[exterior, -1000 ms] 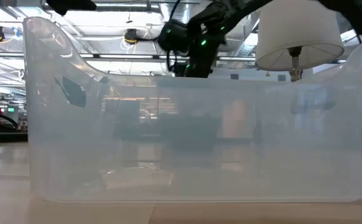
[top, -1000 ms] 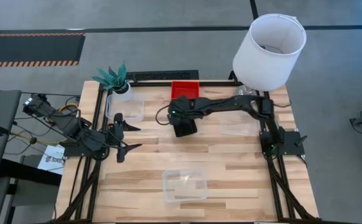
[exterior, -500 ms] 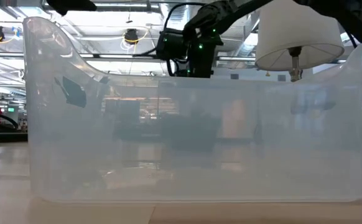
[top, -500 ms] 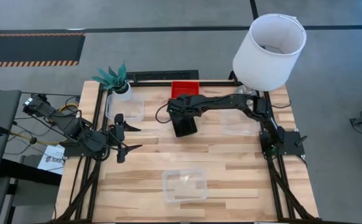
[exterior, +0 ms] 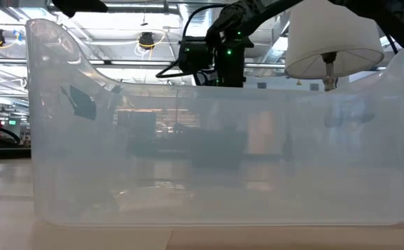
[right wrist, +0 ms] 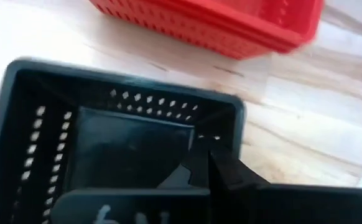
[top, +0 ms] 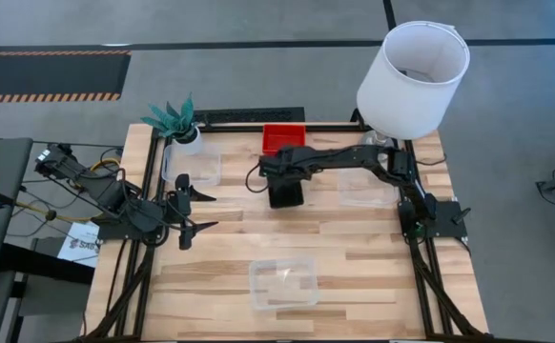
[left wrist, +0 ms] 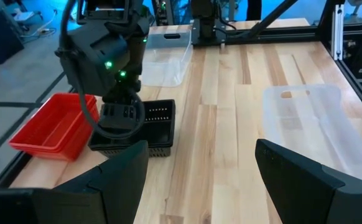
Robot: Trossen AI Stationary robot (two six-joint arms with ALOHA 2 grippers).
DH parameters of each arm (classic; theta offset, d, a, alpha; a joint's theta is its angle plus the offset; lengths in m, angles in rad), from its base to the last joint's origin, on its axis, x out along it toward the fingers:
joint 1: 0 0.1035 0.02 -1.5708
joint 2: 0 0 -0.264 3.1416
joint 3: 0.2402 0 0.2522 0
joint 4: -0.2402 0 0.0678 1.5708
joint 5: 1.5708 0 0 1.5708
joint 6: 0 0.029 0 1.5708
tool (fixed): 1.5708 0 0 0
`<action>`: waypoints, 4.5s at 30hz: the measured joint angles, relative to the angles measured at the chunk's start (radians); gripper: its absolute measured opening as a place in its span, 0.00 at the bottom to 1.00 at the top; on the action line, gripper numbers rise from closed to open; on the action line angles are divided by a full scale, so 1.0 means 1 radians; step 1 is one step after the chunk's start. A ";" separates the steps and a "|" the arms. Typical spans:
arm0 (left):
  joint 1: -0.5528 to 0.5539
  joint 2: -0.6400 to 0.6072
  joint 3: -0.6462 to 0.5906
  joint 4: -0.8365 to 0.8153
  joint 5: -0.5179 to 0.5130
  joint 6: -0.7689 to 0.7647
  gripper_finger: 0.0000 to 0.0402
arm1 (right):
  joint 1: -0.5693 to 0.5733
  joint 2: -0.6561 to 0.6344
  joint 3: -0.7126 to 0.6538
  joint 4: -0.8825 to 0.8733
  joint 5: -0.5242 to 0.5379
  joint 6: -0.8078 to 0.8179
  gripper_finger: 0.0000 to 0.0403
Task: Stack baskets by color
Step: Stack the bottom black bin on top of the top black bins, then stack the bottom transparent bin on top of the top right transparent bin
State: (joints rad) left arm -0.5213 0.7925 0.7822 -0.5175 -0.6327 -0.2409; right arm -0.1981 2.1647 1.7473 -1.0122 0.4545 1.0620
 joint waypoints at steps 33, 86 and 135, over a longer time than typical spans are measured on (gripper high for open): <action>0.000 0.058 -0.001 -0.171 -0.020 -0.119 0.71 | 0.546 -0.341 -0.098 0.169 -0.036 -0.545 0.05; 0.013 0.093 -0.001 -0.145 0.044 -0.149 0.71 | 0.571 -0.180 -0.102 0.275 -0.341 -0.855 0.02; 0.018 0.093 -0.001 -0.121 0.004 -0.174 0.71 | -0.309 -1.025 -0.586 -0.192 -0.237 -1.569 0.00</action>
State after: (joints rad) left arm -0.5030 0.8852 0.7815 -0.6388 -0.6288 -0.4151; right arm -0.5075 1.1400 1.1614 -1.2038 0.2173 -0.5067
